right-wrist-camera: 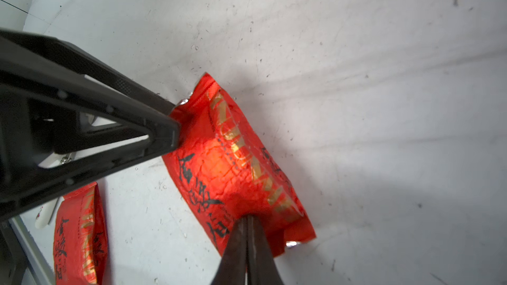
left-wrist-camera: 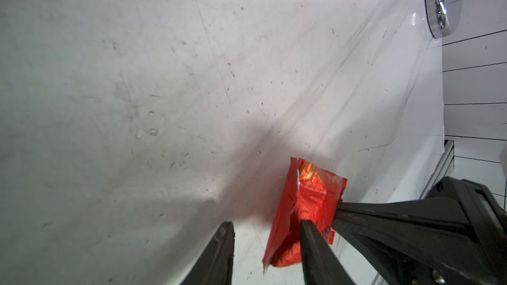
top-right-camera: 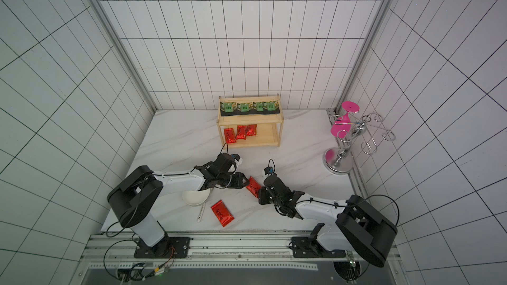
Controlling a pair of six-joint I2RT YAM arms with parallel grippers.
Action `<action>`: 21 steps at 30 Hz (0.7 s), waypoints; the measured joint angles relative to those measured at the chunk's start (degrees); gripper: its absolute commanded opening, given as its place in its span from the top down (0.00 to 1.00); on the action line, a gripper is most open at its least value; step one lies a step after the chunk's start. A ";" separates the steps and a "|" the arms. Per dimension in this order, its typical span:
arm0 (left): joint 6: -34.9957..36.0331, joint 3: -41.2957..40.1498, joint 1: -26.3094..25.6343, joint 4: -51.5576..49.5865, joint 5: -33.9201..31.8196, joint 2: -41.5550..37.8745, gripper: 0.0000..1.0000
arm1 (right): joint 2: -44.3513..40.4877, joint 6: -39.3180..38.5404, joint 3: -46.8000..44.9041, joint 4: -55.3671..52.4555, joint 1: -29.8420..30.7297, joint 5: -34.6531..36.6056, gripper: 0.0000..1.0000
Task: Place the tea bags on the shelf by color
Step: Pick up the tea bag from the center of the board.
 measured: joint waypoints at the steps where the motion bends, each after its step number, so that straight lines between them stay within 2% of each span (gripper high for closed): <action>1: 0.04 -0.26 0.00 0.33 0.04 -0.02 0.64 | 0.00 0.04 -0.04 0.17 -0.13 -0.11 0.92; 9: -0.17 -2.08 -0.11 2.47 0.55 -0.31 0.93 | 0.00 0.33 -0.48 0.76 -1.01 -0.44 0.93; 12: -0.09 -2.43 -0.11 2.56 0.50 -1.18 1.00 | -0.04 0.42 -0.48 0.74 -1.38 -0.50 0.93; 15: 0.15 -2.58 -0.11 2.62 0.33 -2.14 1.00 | -0.63 0.70 -0.48 0.44 -1.92 -0.61 0.91; 17: 0.15 -2.69 -0.11 2.69 0.22 -2.69 1.00 | -2.01 1.42 -0.48 -0.28 -2.34 -0.68 0.85; 21: -0.15 -3.50 -0.09 2.97 -0.02 -4.70 1.00 | -7.28 4.44 -0.83 -2.23 -3.80 -0.70 0.62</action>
